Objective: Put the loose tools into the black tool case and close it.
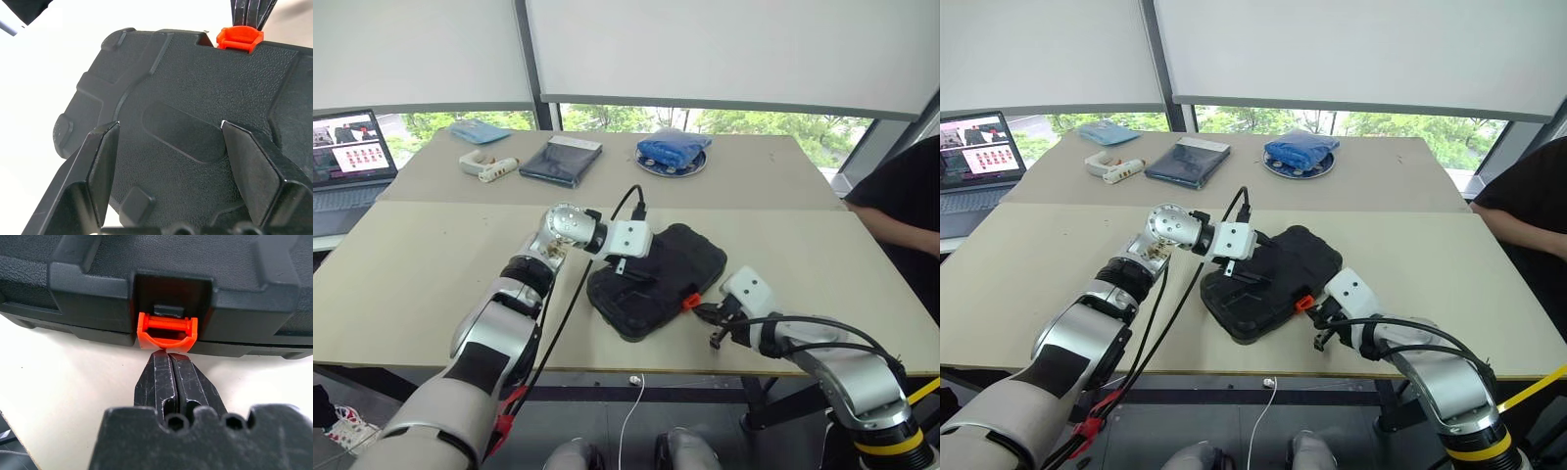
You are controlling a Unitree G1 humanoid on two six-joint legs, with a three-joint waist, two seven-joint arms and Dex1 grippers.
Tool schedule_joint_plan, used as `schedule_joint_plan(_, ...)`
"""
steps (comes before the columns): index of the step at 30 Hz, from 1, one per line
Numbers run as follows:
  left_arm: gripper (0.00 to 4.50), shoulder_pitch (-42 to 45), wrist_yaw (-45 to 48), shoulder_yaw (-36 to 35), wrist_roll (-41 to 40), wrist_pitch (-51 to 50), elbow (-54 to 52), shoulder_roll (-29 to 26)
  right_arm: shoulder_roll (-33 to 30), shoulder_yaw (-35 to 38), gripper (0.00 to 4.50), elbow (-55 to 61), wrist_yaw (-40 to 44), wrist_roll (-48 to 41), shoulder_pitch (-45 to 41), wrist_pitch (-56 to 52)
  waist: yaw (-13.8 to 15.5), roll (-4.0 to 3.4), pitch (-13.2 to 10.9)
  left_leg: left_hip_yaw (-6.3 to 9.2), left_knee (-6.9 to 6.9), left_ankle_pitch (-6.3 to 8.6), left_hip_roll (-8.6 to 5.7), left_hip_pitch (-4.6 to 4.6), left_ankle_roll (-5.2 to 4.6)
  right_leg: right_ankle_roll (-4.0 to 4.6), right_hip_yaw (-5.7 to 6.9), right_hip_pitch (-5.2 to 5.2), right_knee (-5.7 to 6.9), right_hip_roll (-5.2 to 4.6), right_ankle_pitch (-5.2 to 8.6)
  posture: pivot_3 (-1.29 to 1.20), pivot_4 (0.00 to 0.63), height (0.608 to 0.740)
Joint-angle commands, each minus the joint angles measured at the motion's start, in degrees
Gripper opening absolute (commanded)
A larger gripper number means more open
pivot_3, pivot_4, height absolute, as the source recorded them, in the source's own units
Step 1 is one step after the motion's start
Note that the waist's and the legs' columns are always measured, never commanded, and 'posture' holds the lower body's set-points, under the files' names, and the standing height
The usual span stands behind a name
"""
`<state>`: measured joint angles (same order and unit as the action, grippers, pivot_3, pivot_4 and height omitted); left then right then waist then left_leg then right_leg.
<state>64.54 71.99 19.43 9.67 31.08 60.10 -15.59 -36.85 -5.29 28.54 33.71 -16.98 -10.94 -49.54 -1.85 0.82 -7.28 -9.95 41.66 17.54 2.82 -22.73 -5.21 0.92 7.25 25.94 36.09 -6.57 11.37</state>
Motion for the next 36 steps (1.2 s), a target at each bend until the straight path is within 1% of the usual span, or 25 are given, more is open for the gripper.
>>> schedule_joint_plan(1, 3.59, -5.8, 2.2, 6.4, 6.8, -2.3, 5.2, 0.6, 0.3, 3.6, 0.02, 5.4, -0.6, -0.7, -4.9, 3.4, -0.2, 0.0, 0.0, 0.0, 0.0, 0.0, 0.0, 0.0, 0.0, 0.0, 0.0, 0.0, 0.0, 0.0, 0.0, 0.0, 0.15, 0.718)
schedule_joint_plan(5, 3.59, -5.9, 2.2, 6.4, 6.8, -2.4, 5.1, 0.5, 0.3, 3.7, 0.02, 5.5, -0.4, -0.9, -5.2, 3.1, 0.1, -0.05, 0.1, 0.01, -0.05, 0.01, 0.0, 0.16, 0.0, 0.0, 0.01, 0.05, -0.03, -0.01, 0.0, 0.0, 0.15, 0.718)
schedule_joint_plan(8, 3.59, -5.7, 1.9, 6.3, 6.8, -2.5, 5.3, 0.5, 1.1, 2.3, 0.02, 4.7, -0.5, -0.5, -5.2, 3.3, 0.9, 0.25, 0.3, 0.02, -0.51, 0.0, -0.05, 0.46, 0.03, 0.04, 0.02, -0.11, -0.27, -0.01, 0.04, 0.0, 0.15, 0.718)
schedule_joint_plan(10, 3.59, -5.6, 1.4, 5.9, 6.7, -2.6, 5.3, 0.4, 1.3, 2.0, 0.02, 4.8, -0.7, 0.0, -4.8, 3.5, 1.1, 0.32, 0.5, 0.02, -0.66, 0.01, -0.09, 0.46, 0.05, 0.1, 0.03, -0.09, -0.3, -0.01, 0.12, 0.0, 0.15, 0.718)
schedule_joint_plan(12, 3.59, -5.2, 2.0, 4.4, 5.2, -4.0, 5.1, 0.0, 1.0, 4.0, 0.02, 5.7, -0.6, -0.8, -4.4, 2.8, 1.2, 0.32, 0.5, 0.01, -0.67, 0.01, -0.11, 0.44, 0.06, 0.13, 0.03, -0.15, -0.29, -0.01, 0.13, 0.0, 0.15, 0.718)
schedule_joint_plan(14, 3.59, -4.4, 3.5, 1.3, 1.9, -7.9, 4.7, -0.8, 0.0, 8.0, 0.02, 6.7, 0.5, -2.8, -3.3, 2.0, 1.2, 0.33, 0.5, 0.0, -0.65, 0.0, -0.12, 0.42, 0.07, 0.12, 0.04, -0.28, -0.28, -0.04, 0.13, 0.0, 0.15, 0.718)
schedule_joint_plan(16, 3.59, -3.7, 6.6, -2.1, -2.0, -13.3, 3.7, -2.8, -1.5, 13.0, 0.59, 7.1, 2.7, -5.9, -1.3, 1.1, 0.9, 0.32, 0.5, 0.0, -0.64, -0.01, -0.12, 0.39, 0.08, 0.11, 0.03, -0.25, -0.28, -0.04, 0.13, 0.0, 0.15, 0.718)
schedule_joint_plan(17, 3.82, -3.5, 8.7, -3.8, -4.0, -16.1, 2.7, -4.3, -3.0, 15.5, 0.78, 7.2, 4.8, -7.5, 0.2, 1.1, 0.8, 0.36, 0.4, 0.01, -0.66, -0.02, -0.11, 0.38, 0.1, 0.1, 0.02, -0.22, -0.27, -0.02, 0.13, 0.0, 0.15, 0.718)
schedule_joint_plan(18, 4.05, -3.5, 10.4, -5.1, -5.6, -18.5, 1.4, -5.9, -4.6, 17.8, 1.08, 7.2, 7.1, -8.9, 1.8, 1.8, 0.7, 0.37, 0.4, 0.0, -0.66, -0.03, -0.08, 0.38, 0.12, 0.1, 0.02, -0.21, -0.25, 0.01, 0.13, 0.0, 0.15, 0.718)
schedule_joint_plan(19, 4.15, -3.7, 11.9, -6.0, -6.8, -20.5, -0.1, -7.4, -6.1, 19.8, 1.43, 7.1, 9.2, -10.2, 3.1, 2.5, 0.5, 0.37, 0.3, 0.01, -0.7, -0.05, -0.06, 0.34, 0.16, 0.1, 0.02, -0.13, -0.25, 0.04, 0.14, 0.0, 0.15, 0.718)
schedule_joint_plan(20, 4.5, -4.2, 13.8, -7.0, -8.1, -22.6, -2.2, -9.5, -7.9, 22.6, 1.83, 6.4, 11.4, -11.7, 4.1, 2.9, 0.3, 0.37, 0.3, 0.0, -0.81, -0.1, -0.06, 0.26, 0.24, 0.14, -0.02, 0.02, -0.21, 0.11, 0.16, 0.0, 0.15, 0.718)
schedule_joint_plan(23, 4.5, -6.3, 19.4, -9.7, -12.6, -31.0, -11.1, -16.5, -13.0, 30.7, 2.85, 1.9, 17.9, -16.9, 4.4, 1.8, 0.0, 0.14, -0.2, -0.01, -0.94, -0.21, -0.06, 0.18, 0.45, 0.35, -0.04, 0.21, -0.04, 0.33, 0.29, 0.0, 0.15, 0.718)
schedule_joint_plan(24, 4.5, -7.5, 20.1, -9.5, -15.5, -35.0, -15.8, -19.6, -15.4, 32.7, 3.17, 0.2, 20.9, -18.1, 4.6, 1.8, 0.0, 0.09, -0.5, -0.01, -0.94, -0.42, -0.07, 0.14, 0.81, 0.36, -0.03, 0.24, -0.01, 0.44, 0.29, 0.0, 0.15, 0.718)
schedule_joint_plan(25, 4.5, -8.7, 20.4, -9.2, -18.2, -38.7, -20.5, -22.6, -17.7, 34.4, 3.39, -1.3, 23.8, -19.1, 5.1, 2.0, 0.0, 0.1, -0.7, -0.01, -0.94, -0.49, -0.08, 0.09, 0.93, 0.36, -0.03, 0.29, 0.0, 0.44, 0.29, 0.0, 0.15, 0.718)
schedule_joint_plan(26, 4.5, -9.9, 20.5, -8.9, -21.7, -42.8, -25.6, -26.4, -20.4, 36.2, 3.84, -2.9, 27.2, -20.3, 5.7, 2.0, 0.0, 0.08, -0.9, 0.0, -0.93, -0.53, -0.08, 0.0, 0.98, 0.37, -0.03, 0.35, 0.01, 0.47, 0.29, 0.0, 0.15, 0.718)
schedule_joint_plan(28, 4.5, -11.7, 20.5, -9.1, -27.7, -50.4, -33.9, -33.4, -25.1, 39.3, 4.46, -5.9, 33.6, -22.3, 6.8, 1.6, 0.2, 0.15, -1.3, 0.02, -0.91, -0.54, -0.07, -0.17, 0.99, 0.37, -0.11, 0.46, -0.01, 0.47, 0.28, 0.0, 0.15, 0.718)
schedule_joint_plan(29, 4.5, -12.5, 20.5, -9.5, -30.9, -53.5, -36.8, -37.7, -27.5, 40.7, 4.46, -7.8, 36.7, -23.4, 6.9, 1.2, 0.5, 0.24, -1.5, 0.03, -0.87, -0.55, -0.07, -0.23, 1.0, 0.37, -0.15, 0.47, 0.0, 0.47, 0.28, 0.0, 0.15, 0.718)
schedule_joint_plan(30, 4.5, -13.3, 20.5, -10.1, -32.9, -55.5, -38.9, -40.7, -29.3, 41.7, 4.46, -9.6, 39.2, -23.7, 7.1, 1.6, 0.8, 0.27, -1.7, 0.03, -0.85, -0.55, -0.07, -0.24, 1.01, 0.37, -0.14, 0.46, -0.02, 0.46, 0.28, 0.0, 0.15, 0.718)
schedule_joint_plan(32, 4.5, -14.7, 20.5, -11.2, -35.4, -57.7, -42.0, -45.0, -31.9, 42.4, 4.46, -12.5, 42.5, -23.2, 7.4, 3.5, 1.2, 0.22, -1.7, 0.04, -0.78, -0.53, -0.09, -0.28, 0.96, 0.29, -0.15, 0.45, -0.06, 0.39, 0.32, 0.0, 0.15, 0.718)
schedule_joint_plan(34, 4.5, -16.2, 20.5, -12.1, -36.6, -58.7, -43.7, -46.6, -33.2, 42.7, 4.46, -14.1, 45.1, -23.2, 7.7, 4.7, 1.8, 0.17, -1.8, 0.04, -0.76, -0.45, -0.2, -0.22, 0.83, 0.07, -0.13, 0.32, -0.07, 0.22, 0.45, 0.0, 0.15, 0.718)
schedule_joint_plan(36, 4.5, -17.6, 20.5, -13.8, -36.7, -59.8, -44.2, -46.5, -34.1, 42.6, 4.46, -14.9, 47.0, -23.9, 7.5, 4.7, 2.6, 0.11, -1.8, 0.04, -0.75, -0.39, -0.32, -0.16, 0.73, -0.13, -0.12, 0.26, -0.06, 0.08, 0.57, 0.0, 0.15, 0.718)
